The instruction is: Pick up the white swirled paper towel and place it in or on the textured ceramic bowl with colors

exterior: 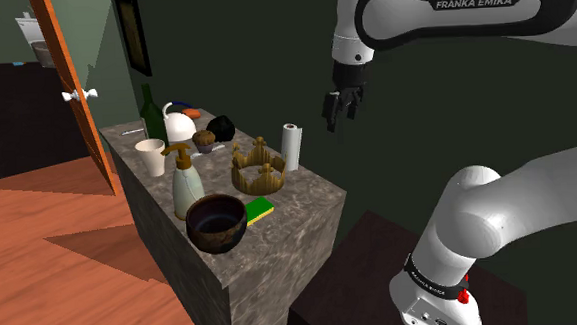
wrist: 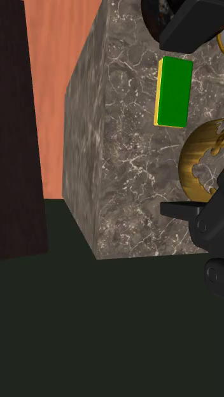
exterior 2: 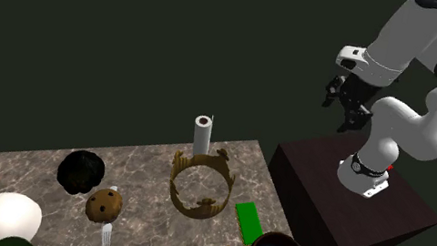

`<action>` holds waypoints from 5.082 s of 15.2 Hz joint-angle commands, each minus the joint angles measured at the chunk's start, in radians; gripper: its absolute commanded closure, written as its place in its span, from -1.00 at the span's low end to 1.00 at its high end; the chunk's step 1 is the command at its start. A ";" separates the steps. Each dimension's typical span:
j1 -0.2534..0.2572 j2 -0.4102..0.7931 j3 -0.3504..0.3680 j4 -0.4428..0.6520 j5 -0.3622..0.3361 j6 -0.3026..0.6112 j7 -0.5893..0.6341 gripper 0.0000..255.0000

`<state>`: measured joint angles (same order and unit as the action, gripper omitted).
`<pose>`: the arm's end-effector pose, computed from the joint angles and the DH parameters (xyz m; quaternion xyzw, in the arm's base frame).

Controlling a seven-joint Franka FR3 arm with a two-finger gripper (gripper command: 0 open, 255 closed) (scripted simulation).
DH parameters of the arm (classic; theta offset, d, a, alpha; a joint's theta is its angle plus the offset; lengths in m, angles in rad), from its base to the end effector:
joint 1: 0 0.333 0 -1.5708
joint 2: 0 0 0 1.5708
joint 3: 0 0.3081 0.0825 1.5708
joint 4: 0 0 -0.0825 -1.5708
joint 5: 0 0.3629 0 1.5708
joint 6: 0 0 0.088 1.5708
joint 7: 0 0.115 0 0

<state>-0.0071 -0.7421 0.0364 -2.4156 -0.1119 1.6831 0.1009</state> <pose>0.3113 -0.0002 0.5473 0.9971 -0.0344 0.0086 0.0675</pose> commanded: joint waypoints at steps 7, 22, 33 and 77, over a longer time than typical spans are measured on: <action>-0.028 0.206 -0.079 0.075 -0.026 0.135 -0.076 -1.00; -0.077 0.780 -0.218 0.469 0.057 0.308 -0.294 -1.00; -0.173 1.255 -0.227 0.992 0.189 0.233 -0.434 -1.00; -0.189 1.280 -0.227 1.147 0.192 0.101 -0.439 1.00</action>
<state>-0.1964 0.5374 -0.1904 -1.2831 0.0808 1.7987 -0.3397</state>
